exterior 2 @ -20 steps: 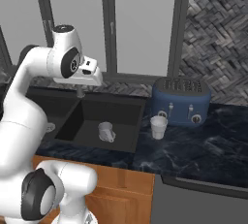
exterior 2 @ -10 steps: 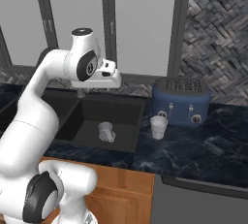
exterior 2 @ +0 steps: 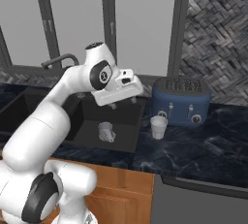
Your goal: Move any existing items from the left basin to the right basin for drying. Then move the glass cup from the counter to the left basin of the sink for washing.
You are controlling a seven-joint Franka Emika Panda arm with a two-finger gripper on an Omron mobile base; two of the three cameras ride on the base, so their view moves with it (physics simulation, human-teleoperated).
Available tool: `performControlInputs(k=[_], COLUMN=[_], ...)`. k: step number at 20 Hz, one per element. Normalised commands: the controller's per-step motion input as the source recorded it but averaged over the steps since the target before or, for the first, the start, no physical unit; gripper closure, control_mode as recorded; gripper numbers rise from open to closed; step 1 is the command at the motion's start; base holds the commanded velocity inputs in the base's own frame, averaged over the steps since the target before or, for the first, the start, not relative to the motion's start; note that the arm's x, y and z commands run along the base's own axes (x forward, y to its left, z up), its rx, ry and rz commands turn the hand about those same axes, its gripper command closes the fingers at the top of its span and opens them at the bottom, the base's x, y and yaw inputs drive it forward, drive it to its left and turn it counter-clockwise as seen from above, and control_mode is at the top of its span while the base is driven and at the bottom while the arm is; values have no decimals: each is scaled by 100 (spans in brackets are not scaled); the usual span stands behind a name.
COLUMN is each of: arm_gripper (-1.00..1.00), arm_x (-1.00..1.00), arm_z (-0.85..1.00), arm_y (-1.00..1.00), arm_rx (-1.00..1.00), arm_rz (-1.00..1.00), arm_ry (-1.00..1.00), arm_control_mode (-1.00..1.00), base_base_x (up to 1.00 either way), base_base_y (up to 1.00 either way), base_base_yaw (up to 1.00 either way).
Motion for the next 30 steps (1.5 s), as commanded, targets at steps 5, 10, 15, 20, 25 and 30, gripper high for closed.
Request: performControlInputs(k=[5,10,15,20,25,30], arm_gripper=[-100,-100,-100,-100,-100,-100], arm_x=[1,19,27,40,52,33], arm_z=[-58,-53,-40,-27,-21,-13], arm_y=[-32,-23,-27,-11,-4,-17], arm_rx=[-13,0,0,0,0,0], arm_rz=[0,0,1,0,0,0], arm_ry=[16,3,0,4,5,2], arm_control_mode=[-100,-100,-100,-100,-100,-100], base_base_x=[0,0,0,0,0,0], base_base_y=[0,0,0,0,0,0], base_base_yaw=[0,0,0,0,0,0])
